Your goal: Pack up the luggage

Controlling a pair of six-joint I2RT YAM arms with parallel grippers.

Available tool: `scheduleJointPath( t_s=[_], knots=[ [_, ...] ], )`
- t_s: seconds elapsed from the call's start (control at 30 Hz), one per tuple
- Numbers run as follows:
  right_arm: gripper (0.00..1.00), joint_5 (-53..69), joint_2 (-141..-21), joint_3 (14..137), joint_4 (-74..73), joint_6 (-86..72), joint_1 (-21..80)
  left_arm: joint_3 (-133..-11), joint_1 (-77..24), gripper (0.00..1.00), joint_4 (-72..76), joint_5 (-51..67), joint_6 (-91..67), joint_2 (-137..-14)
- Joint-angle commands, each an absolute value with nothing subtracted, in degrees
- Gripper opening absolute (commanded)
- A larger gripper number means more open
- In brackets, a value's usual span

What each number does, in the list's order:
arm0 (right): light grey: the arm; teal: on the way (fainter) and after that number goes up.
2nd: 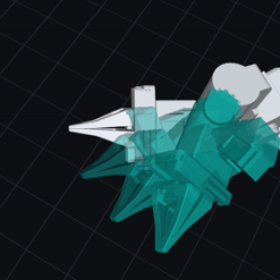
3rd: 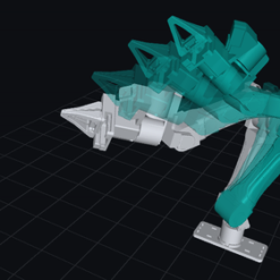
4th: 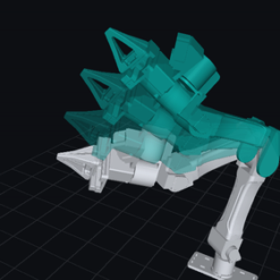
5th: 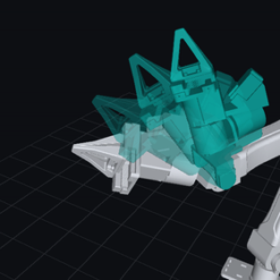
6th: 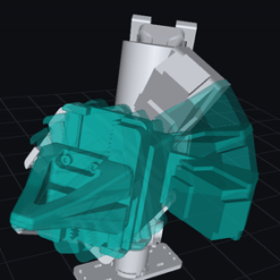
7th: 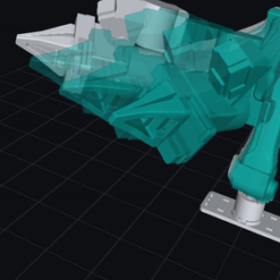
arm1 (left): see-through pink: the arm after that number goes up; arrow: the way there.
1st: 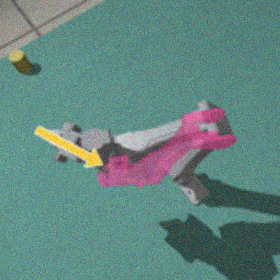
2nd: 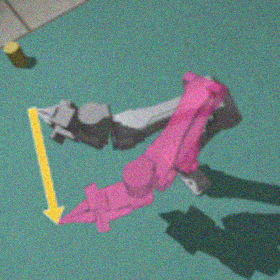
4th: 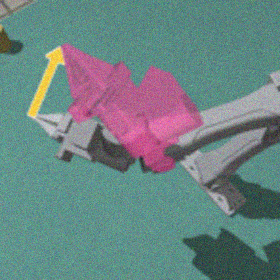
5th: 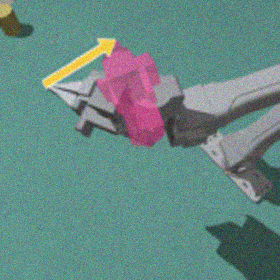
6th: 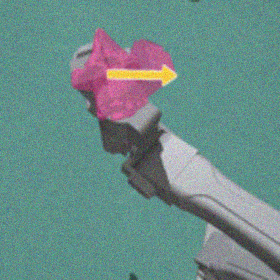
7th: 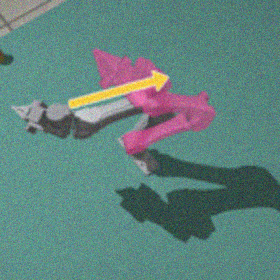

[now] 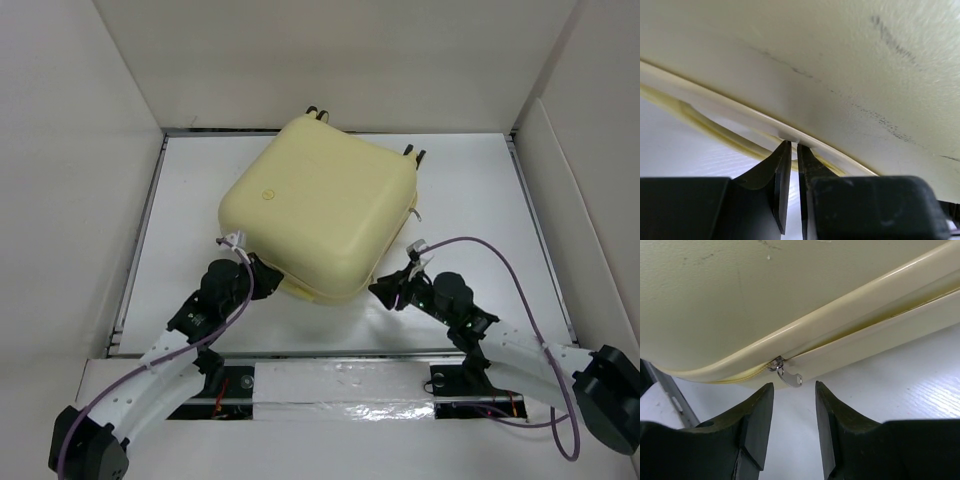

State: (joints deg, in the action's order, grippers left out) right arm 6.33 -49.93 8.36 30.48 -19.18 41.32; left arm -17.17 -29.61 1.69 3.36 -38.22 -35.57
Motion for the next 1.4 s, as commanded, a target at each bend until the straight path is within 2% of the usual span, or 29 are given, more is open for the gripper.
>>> scheduleJointPath(
  t_s=[0.0,0.23,0.57,0.7,0.77,0.9,1.1,1.37],
  knots=[
    [0.45,3.3,-51.2,11.8,32.7,-16.5,41.7,-18.4,-31.2,0.08,7.6,8.1,-36.7,-37.4],
    [0.45,6.9,-54.6,12.0,37.5,-14.1,42.3,-16.8,-32.3,0.07,8.1,9.8,-36.4,-35.7],
    [0.18,5.8,-59.8,12.8,43.7,-12.7,43.5,-14.3,-32.3,0.06,12.7,14.1,-35.8,-36.5],
    [0.11,4.2,-61.3,13.5,45.3,-12.7,44.3,-13.4,-32.9,0.07,13.1,14.8,-34.9,-35.7],
    [0.07,2.4,-60.9,13.4,45.1,-12.8,45.7,-12.6,-35.0,0.07,14.1,13.3,-35.2,-35.0],
    [0.0,-3.2,-56.7,13.3,39.5,-14.1,47.8,-15.1,-48.6,0.08,14.8,2.8,-35.9,-38.5],
    [0.0,-5.9,-50.3,14.2,27.8,-17.1,49.7,-19.5,-60.2,0.11,18.3,-9.1,-37.2,-46.6],
    [0.0,-5.4,-48.2,15.7,17.7,-21.4,56.7,-24.2,-57.1,0.12,27.2,-11.9,-36.6,-57.5]
  ],
)
